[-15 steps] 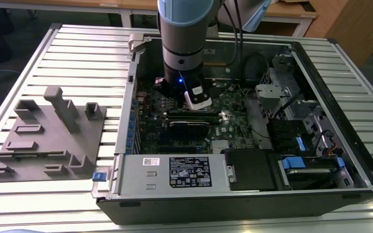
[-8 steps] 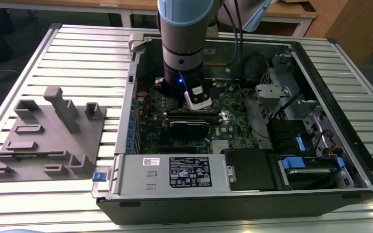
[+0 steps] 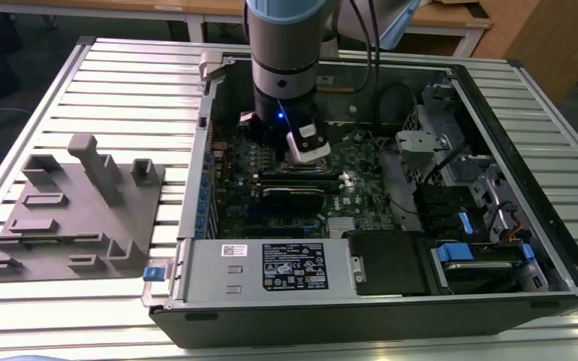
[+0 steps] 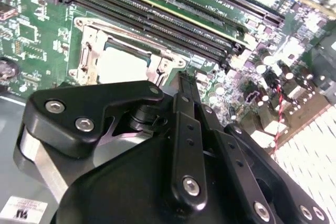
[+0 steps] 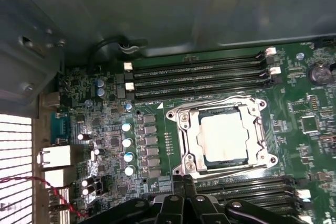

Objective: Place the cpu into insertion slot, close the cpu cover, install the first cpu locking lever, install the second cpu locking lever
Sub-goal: 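Install the second cpu locking lever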

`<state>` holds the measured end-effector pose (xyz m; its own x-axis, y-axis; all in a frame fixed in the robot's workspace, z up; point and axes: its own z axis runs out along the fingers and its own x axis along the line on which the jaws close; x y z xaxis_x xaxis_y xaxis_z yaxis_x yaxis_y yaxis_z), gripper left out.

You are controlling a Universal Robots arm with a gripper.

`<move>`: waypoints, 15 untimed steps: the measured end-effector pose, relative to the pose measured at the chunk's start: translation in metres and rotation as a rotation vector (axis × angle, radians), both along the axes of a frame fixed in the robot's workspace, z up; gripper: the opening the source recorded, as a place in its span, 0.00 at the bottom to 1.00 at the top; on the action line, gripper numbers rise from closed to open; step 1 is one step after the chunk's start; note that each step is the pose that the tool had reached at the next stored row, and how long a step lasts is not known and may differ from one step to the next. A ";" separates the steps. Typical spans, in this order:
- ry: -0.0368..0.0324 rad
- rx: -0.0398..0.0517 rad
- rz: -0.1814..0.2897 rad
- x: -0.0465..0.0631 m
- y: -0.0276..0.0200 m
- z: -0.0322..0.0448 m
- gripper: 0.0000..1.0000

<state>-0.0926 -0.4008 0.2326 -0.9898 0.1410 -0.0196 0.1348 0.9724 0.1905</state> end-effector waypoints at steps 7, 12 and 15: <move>0.0000 0.0000 0.000 0.003 0.0000 0.0016 0.11; 0.0000 0.0001 0.000 0.014 0.0008 0.0013 0.11; -0.0001 -0.0006 0.000 0.021 0.0030 0.0010 0.11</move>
